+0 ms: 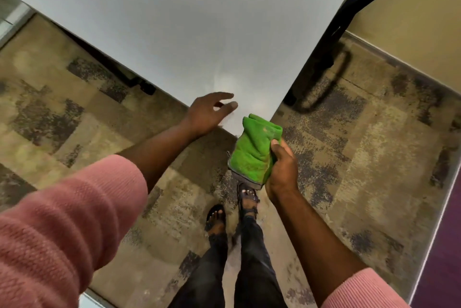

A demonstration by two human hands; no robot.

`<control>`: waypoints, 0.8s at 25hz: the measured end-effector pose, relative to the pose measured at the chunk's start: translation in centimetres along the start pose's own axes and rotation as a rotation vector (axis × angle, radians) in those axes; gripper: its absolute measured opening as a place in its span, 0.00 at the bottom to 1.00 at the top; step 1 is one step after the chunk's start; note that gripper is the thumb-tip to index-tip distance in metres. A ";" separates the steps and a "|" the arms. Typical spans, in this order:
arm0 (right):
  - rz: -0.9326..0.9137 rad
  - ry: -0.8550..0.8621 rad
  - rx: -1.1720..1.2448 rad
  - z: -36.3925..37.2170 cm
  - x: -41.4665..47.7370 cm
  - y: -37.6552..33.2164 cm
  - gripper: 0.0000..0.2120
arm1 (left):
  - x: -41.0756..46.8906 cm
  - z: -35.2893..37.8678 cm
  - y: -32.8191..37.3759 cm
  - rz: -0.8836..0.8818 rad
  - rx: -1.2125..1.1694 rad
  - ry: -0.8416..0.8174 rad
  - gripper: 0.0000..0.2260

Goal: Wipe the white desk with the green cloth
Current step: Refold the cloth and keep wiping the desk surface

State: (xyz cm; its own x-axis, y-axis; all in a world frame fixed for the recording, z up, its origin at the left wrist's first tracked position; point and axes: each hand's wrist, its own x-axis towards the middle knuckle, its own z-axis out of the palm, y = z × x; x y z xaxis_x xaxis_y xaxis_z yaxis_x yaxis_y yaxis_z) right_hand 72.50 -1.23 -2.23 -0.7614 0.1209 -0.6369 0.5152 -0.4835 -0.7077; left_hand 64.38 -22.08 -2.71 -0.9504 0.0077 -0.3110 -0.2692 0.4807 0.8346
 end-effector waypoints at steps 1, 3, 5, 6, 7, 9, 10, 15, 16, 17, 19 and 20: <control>0.013 -0.021 -0.013 0.5 0.0 -0.7 0.14 | -2.2 0.7 0.9 -0.045 -0.203 -0.037 0.16; 0.040 -0.060 -0.047 1.3 -0.2 -1.4 0.12 | -5.7 1.7 1.7 -0.168 -0.504 -0.227 0.13; 0.069 -0.093 -0.067 1.7 -0.5 -2.0 0.12 | -7.6 2.3 1.5 -0.237 -0.674 -0.330 0.12; 0.069 -0.098 -0.097 1.8 -0.7 -2.4 0.11 | -8.1 2.7 1.4 -0.277 -0.730 -0.288 0.11; 0.043 -0.093 -0.163 1.9 -0.8 -2.8 0.11 | -8.5 3.0 1.4 -0.321 -0.753 -0.201 0.12; -0.129 -0.036 -0.444 1.4 -0.2 -3.5 0.09 | -8.7 3.6 1.6 -0.384 -0.764 -0.042 0.13; -0.253 -0.013 -0.595 1.1 0.3 -3.9 0.08 | -8.4 3.9 1.7 -0.392 -0.771 0.010 0.12; -0.295 -0.283 -0.765 1.7 5.8 -6.6 0.21 | -5.0 4.1 2.7 -0.374 -0.732 0.006 0.16; -0.273 -0.305 -0.771 2.1 7.2 -7.2 0.23 | -4.3 4.2 2.9 -0.390 -0.712 -0.010 0.17; -0.272 -0.311 -0.806 2.3 8.5 -7.6 0.23 | -3.6 4.5 3.0 -0.410 -0.688 -0.008 0.17; -0.279 -0.314 -0.889 2.6 10.9 -7.9 0.22 | -2.4 5.2 3.0 -0.442 -0.551 0.084 0.16; -0.280 -0.316 -0.942 2.8 11.8 -8.0 0.22 | -1.8 5.5 2.8 -0.447 -0.428 0.185 0.15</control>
State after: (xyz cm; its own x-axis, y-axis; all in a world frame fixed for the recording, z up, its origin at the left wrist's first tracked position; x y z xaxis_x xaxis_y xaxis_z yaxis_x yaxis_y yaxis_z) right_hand 58.31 1.65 -3.20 -0.9000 -0.1741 -0.3996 0.2997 0.4186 -0.8573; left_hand 66.23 -15.97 -2.29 -0.7330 -0.2817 -0.6191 -0.6474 0.0100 0.7621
